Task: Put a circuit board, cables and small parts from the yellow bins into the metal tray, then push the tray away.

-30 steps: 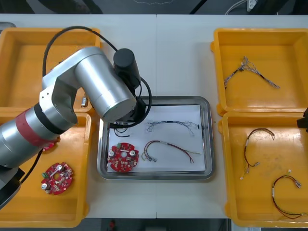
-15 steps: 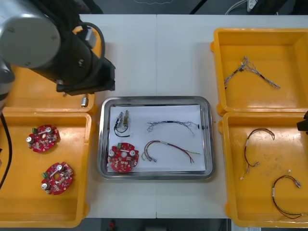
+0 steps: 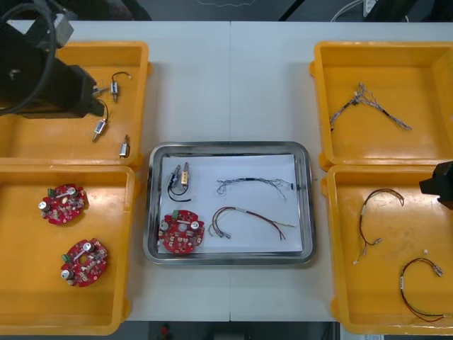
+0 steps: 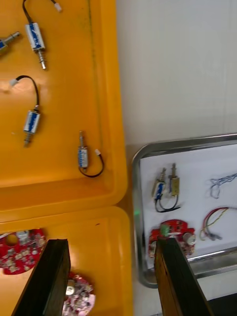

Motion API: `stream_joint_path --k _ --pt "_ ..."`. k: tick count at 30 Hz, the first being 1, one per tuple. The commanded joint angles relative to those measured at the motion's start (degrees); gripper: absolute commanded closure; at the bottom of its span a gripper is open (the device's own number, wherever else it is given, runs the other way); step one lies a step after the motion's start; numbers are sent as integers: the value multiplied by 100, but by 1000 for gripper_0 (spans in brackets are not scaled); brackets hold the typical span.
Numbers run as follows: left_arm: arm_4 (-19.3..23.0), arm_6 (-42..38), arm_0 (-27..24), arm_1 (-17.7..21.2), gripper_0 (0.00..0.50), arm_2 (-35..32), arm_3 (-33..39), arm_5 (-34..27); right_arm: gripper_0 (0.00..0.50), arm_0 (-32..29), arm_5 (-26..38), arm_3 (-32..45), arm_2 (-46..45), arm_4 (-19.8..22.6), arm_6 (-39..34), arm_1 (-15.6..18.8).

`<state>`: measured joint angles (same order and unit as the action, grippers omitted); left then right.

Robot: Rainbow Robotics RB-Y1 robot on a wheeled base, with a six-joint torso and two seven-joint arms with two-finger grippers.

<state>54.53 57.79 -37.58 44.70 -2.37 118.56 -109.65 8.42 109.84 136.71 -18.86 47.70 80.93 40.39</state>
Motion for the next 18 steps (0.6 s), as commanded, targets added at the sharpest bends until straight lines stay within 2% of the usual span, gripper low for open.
stream_joint_path --k 1,6,12,18 --pt "101 312 550 505 0 -518 308 -35 0 151 16 401 568 248 -165 382" --pt "154 725 1236 715 0 -1134 519 -35 0 441 16 620 1157 564 -200 426" --pt "163 865 2080 918 0 -1661 835 -35 0 854 16 708 1957 591 -218 435" --pt "172 944 2704 944 0 -2030 1081 -35 0 1267 16 708 2765 459 -244 426"
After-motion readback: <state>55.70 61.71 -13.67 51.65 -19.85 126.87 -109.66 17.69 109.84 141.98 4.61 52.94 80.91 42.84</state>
